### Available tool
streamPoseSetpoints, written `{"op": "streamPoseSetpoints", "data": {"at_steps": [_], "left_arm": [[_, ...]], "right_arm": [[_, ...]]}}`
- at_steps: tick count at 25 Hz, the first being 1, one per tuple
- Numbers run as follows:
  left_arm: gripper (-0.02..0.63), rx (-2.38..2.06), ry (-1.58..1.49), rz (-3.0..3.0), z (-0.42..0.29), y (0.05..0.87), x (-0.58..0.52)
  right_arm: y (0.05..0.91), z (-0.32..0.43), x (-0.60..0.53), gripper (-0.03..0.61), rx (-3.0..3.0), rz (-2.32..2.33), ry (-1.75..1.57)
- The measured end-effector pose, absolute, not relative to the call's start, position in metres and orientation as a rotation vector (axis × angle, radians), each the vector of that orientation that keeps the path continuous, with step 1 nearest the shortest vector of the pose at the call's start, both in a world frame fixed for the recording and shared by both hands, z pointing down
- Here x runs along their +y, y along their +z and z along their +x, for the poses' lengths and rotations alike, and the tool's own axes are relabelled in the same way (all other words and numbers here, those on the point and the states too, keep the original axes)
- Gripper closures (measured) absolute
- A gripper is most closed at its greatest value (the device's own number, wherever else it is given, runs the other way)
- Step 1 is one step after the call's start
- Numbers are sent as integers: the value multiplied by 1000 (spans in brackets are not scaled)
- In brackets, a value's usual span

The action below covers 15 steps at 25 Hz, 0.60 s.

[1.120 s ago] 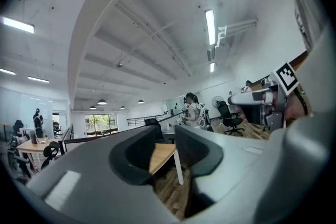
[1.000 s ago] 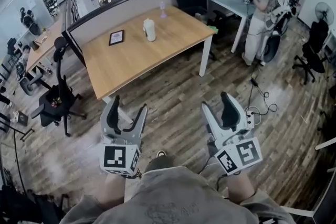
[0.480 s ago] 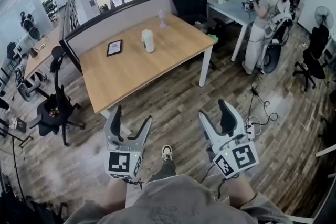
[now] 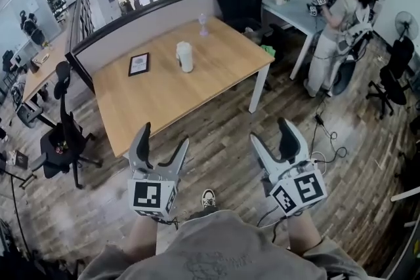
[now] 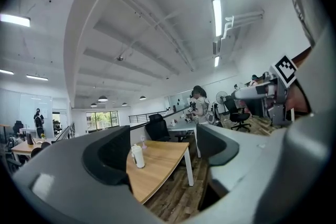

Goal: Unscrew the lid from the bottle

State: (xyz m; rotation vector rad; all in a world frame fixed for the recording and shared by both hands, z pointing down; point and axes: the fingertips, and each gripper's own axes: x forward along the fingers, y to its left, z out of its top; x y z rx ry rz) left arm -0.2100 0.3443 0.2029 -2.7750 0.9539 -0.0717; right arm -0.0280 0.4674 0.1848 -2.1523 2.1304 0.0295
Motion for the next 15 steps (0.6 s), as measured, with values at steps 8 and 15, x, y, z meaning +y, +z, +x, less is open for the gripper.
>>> {"op": "streamPoseSetpoints", "data": {"at_steps": [8, 15], "left_arm": [[230, 993, -95, -2779, -196, 204, 245], [230, 1009, -153, -2803, -187, 218, 167]], "right_arm": [[188, -3, 367, 230, 2128, -2146, -48], [196, 2, 283, 211, 2173, -2119, -87]]}}
